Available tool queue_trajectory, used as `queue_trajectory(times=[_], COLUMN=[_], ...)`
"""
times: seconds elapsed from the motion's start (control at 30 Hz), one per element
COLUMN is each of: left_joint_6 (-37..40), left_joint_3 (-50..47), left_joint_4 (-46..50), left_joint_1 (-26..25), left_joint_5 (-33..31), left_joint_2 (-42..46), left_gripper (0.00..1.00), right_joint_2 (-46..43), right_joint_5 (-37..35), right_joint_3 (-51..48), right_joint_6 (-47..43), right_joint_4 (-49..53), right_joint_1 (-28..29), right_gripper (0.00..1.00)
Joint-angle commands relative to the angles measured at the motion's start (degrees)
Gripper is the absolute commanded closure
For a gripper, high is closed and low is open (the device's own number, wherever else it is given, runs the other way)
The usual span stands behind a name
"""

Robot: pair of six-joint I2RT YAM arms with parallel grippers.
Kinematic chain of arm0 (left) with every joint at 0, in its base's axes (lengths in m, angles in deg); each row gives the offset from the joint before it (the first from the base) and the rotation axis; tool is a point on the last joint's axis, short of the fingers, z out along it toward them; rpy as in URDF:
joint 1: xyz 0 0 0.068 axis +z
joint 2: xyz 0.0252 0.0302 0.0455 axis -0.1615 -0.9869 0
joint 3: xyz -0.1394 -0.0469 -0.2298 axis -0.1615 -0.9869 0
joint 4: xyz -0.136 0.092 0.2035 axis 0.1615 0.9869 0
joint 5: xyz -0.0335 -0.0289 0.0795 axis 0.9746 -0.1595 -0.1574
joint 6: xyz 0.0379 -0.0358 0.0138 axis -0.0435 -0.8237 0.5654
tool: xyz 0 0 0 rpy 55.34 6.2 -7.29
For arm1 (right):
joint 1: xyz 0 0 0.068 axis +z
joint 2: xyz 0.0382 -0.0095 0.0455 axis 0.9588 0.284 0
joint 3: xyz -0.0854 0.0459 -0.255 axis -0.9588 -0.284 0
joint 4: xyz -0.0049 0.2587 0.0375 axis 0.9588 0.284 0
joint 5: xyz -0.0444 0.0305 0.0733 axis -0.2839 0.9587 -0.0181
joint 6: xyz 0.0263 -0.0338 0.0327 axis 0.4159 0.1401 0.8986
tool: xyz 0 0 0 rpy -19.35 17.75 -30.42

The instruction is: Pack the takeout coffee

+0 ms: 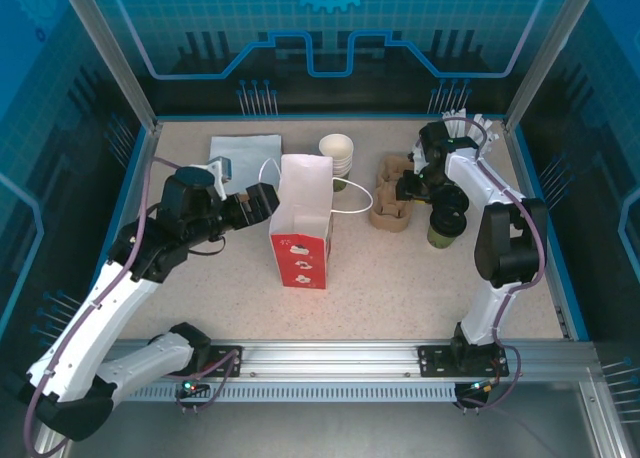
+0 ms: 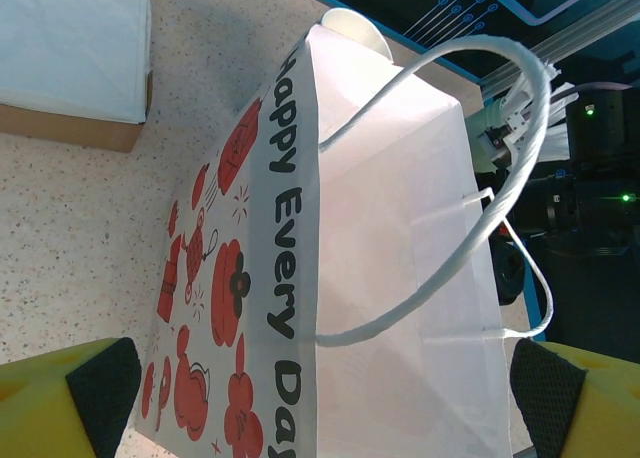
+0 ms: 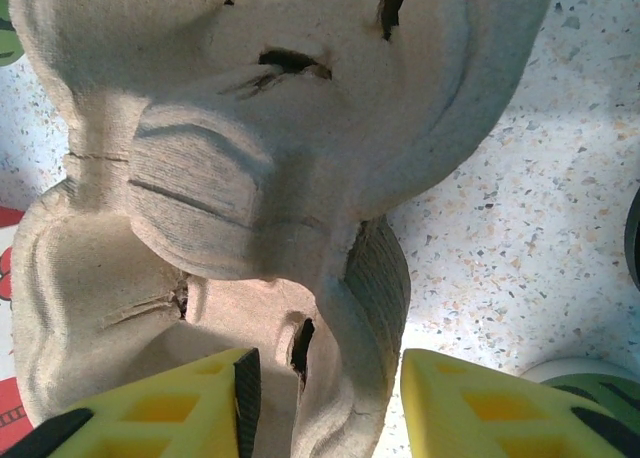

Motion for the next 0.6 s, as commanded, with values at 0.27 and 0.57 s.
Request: queue_trajectory(times=[0.27, 0.57], left_joint_6=[1.21, 1.17], left_joint_3=[1.32, 1.3], left_joint_4=[1.22, 1.56], left_joint_1=[-0.35, -0.39], left_joint_5=[-2.22, -2.57], left_joint_2=[1.49, 1.46], left_gripper=[0.01, 0.01], right_joint_2=[-0.09, -0.85], right_joint_5=[0.35, 0.28], right_joint_3=[2.02, 2.7], right_joint_6=[0.31, 0.6], right_joint_4=[2.48, 3.23], right_joint_1=[0.62, 0.48], right_gripper=[0.64, 0.65])
